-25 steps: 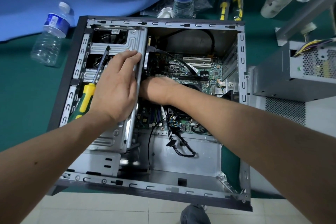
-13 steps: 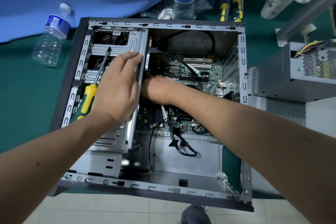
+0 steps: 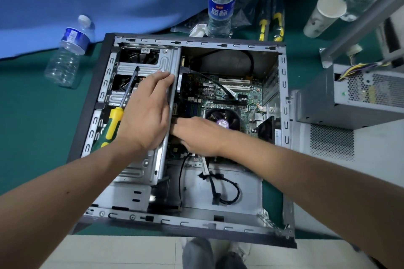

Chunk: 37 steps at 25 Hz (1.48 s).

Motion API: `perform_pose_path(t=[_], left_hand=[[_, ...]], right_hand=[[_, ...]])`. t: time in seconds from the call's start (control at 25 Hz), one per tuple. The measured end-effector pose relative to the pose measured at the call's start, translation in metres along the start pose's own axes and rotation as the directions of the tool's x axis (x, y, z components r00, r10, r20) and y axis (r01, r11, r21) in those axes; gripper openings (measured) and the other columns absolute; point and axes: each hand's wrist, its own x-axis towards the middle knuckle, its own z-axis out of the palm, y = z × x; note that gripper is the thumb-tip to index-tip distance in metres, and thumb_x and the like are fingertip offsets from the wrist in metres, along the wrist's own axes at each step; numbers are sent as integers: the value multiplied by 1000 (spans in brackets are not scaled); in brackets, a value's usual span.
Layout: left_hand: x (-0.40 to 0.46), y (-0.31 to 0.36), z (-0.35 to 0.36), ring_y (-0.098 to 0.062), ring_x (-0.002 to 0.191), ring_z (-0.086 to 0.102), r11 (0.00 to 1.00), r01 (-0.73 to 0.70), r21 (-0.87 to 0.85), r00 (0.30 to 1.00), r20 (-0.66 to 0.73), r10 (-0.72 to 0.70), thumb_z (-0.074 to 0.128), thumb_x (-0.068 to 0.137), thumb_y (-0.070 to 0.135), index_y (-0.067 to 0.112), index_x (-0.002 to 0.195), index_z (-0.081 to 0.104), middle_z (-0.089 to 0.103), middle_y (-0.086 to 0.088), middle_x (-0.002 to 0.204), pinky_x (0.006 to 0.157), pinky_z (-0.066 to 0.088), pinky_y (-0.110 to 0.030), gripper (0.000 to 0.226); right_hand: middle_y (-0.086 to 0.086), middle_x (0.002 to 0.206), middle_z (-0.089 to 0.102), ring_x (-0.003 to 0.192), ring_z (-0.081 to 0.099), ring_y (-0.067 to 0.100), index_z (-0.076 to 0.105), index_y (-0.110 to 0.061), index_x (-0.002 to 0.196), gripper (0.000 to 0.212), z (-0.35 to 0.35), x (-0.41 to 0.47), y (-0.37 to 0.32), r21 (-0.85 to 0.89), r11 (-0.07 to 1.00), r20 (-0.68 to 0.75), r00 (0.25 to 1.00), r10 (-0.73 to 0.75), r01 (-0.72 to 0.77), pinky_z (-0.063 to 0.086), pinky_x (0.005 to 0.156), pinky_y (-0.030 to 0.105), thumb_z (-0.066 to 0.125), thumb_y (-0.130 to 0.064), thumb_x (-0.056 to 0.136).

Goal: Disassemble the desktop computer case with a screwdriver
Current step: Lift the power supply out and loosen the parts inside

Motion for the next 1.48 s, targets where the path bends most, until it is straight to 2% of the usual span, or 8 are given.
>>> perform_pose_path(t=[0.28,0.52,0.88,1.0,1.12,1.24,1.36,1.48], left_hand=[[0,0,-2,-27,132,41,1000,-14,-5,1000,9,14,37,94,14,3,141,46,46,-14,143,113,27,-31,49],[1,4,-11,-31,131,42,998,0,-64,998,64,4,40,94,13,0,142,45,46,-18,143,114,28,-35,50],[8,21,-36,-24,136,39,961,176,-213,966,228,-126,46,98,5,5,144,42,42,-10,146,118,26,-32,46],[17,46,-62,-16,132,40,844,306,-441,929,332,-163,45,103,34,15,145,42,39,-3,144,108,29,-26,46],[13,79,-83,-2,138,24,833,92,-545,909,389,154,42,86,77,37,151,31,25,16,152,111,20,-27,77],[10,100,-89,-14,130,37,901,-126,-415,904,326,277,54,95,52,24,133,53,49,4,130,103,27,-19,47],[21,105,-103,-18,88,51,889,-23,-456,942,288,172,52,101,31,11,90,54,57,6,83,73,38,-27,23],[30,92,-123,-11,71,58,827,108,-553,955,289,69,50,102,26,21,94,56,65,15,75,63,46,-27,10]], right_hand=[[-7,98,61,93,55,0,64,-29,104,18,-3,-49,-21,785,594,-214,823,527,-176,43,85,12,63,-15,92],[0,76,52,54,40,17,63,-25,91,12,-68,-50,-15,941,325,-231,515,825,-98,36,49,27,63,-13,91],[-2,59,47,44,33,7,62,-10,96,10,-144,-75,-47,961,223,-265,305,915,165,27,38,17,61,-1,91],[-7,55,50,42,35,5,61,-11,94,11,-164,-81,-53,940,224,-292,268,918,257,26,37,16,61,0,90],[-11,53,46,43,33,5,59,-12,94,13,-178,-81,-57,916,219,-313,257,914,338,24,37,16,59,0,90],[-3,59,48,47,33,9,57,-10,97,14,-189,-82,-62,877,149,-279,231,932,457,23,38,19,56,2,91],[6,70,49,54,41,12,54,-11,103,19,-199,-91,-68,846,72,-221,224,949,529,32,43,21,50,5,94],[7,100,59,81,59,15,54,-15,116,18,-200,-108,-76,986,148,-163,285,945,75,54,71,30,51,-11,99]])
